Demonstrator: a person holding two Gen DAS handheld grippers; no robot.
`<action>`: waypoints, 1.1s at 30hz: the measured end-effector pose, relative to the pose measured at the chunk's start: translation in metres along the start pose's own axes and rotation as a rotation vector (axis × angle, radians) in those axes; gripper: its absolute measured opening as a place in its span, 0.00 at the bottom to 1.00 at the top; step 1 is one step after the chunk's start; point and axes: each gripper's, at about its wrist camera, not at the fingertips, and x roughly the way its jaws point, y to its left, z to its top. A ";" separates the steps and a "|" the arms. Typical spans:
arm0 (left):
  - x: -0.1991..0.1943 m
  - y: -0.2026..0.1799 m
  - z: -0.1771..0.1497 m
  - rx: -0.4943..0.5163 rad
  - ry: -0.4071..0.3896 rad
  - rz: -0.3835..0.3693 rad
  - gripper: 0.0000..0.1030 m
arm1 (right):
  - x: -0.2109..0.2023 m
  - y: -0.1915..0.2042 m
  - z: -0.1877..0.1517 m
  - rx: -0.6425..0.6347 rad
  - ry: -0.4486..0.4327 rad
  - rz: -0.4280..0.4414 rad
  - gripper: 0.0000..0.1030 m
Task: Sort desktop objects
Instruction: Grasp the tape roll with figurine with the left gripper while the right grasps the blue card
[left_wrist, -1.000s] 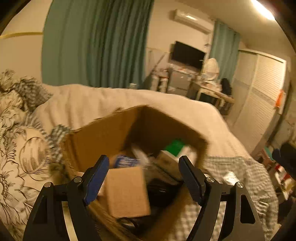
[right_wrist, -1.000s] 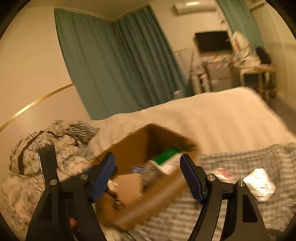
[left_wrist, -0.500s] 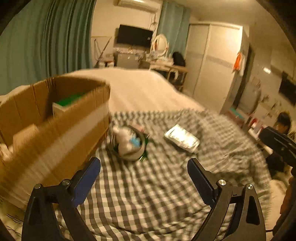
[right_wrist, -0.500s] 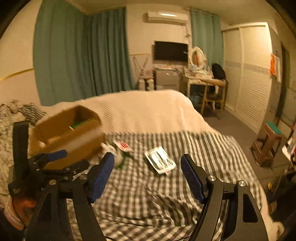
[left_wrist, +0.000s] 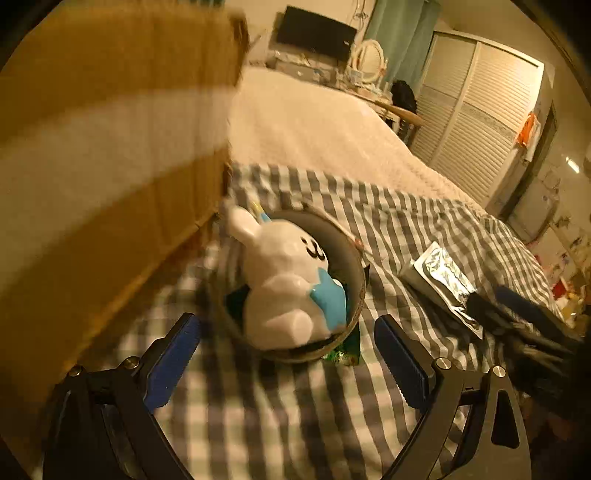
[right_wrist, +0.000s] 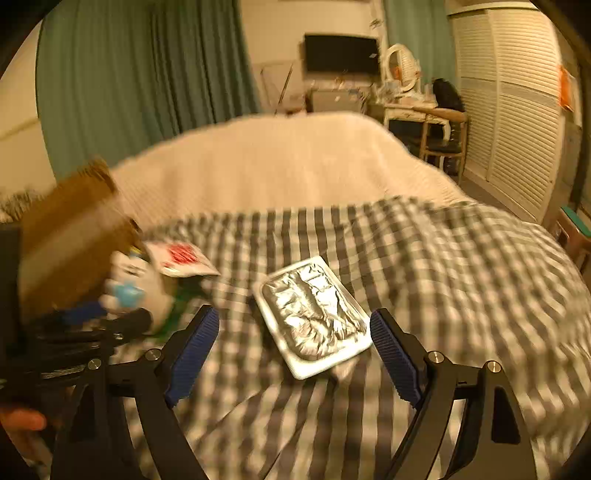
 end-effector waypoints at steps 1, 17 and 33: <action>0.004 0.001 0.001 -0.006 0.005 0.006 0.94 | 0.013 -0.003 -0.001 0.007 0.021 -0.003 0.81; -0.071 -0.007 -0.015 0.048 -0.055 -0.057 0.76 | -0.046 -0.036 -0.030 0.128 0.015 -0.009 0.06; -0.104 -0.015 -0.033 0.087 -0.003 -0.042 0.76 | -0.071 -0.039 -0.024 0.171 -0.060 0.009 0.72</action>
